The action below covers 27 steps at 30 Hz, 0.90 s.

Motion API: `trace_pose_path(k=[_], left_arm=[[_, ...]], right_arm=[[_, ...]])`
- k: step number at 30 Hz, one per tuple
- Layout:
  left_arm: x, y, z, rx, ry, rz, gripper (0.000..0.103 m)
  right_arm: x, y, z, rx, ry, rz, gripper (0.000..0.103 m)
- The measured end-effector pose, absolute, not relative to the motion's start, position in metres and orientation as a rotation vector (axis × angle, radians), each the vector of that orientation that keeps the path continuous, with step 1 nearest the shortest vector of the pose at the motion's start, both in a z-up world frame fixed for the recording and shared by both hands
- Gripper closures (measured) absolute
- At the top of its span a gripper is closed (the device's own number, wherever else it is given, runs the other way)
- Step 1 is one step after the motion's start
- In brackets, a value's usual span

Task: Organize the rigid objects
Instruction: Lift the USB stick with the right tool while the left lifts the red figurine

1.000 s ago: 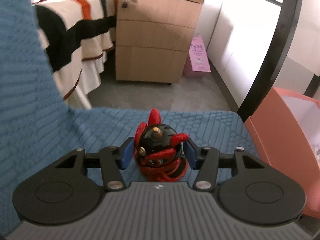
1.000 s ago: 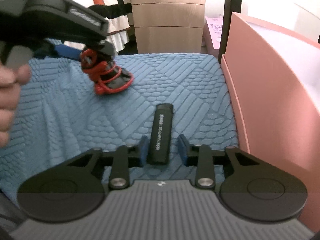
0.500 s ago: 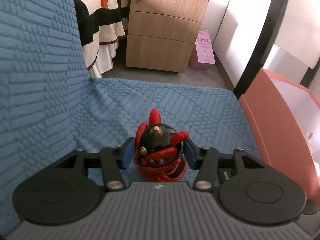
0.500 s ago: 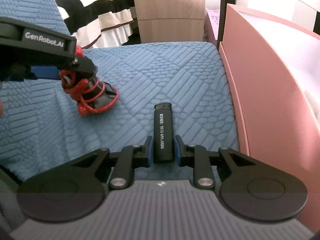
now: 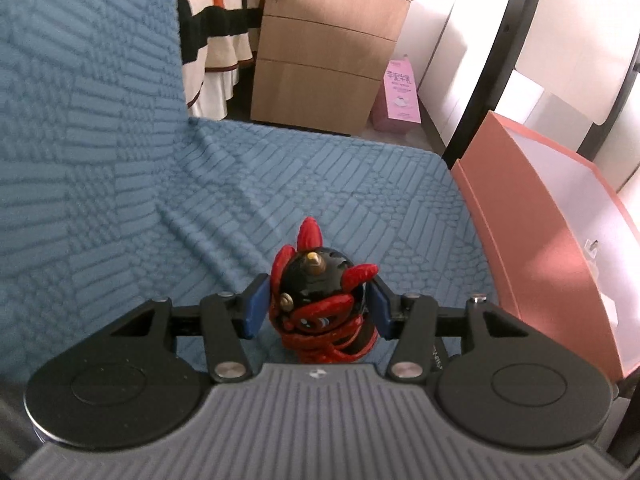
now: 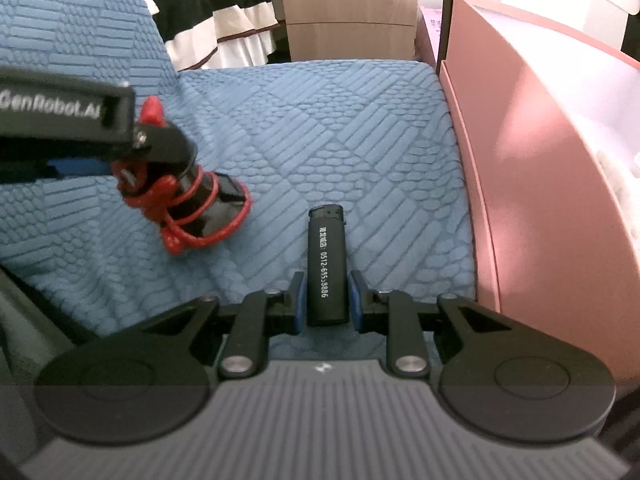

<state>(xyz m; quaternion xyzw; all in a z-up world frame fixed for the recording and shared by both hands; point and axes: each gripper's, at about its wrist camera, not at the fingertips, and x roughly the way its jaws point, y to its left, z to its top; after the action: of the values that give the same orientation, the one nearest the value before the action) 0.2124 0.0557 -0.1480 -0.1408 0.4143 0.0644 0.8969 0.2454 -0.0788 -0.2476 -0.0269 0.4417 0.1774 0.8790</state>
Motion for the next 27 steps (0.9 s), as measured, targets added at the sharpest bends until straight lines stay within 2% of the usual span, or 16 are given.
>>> trace_pose_path(k=[11,14,27], left_arm=[[0.190,0.058,-0.142,-0.375,0.849,0.129,0.045],[0.191,0.058,-0.142,-0.361,0.850,0.139,0.045],[0.199,0.059,-0.143,-0.360,0.854,0.139,0.045]], right_arm=[[0.245,-0.085,-0.248,-0.037,0.921,0.365,0.075],[0.247,-0.087,-0.247,-0.028,0.910,0.373,0.068],[0.261,-0.077,-0.256,-0.066,0.879,0.372,0.069]])
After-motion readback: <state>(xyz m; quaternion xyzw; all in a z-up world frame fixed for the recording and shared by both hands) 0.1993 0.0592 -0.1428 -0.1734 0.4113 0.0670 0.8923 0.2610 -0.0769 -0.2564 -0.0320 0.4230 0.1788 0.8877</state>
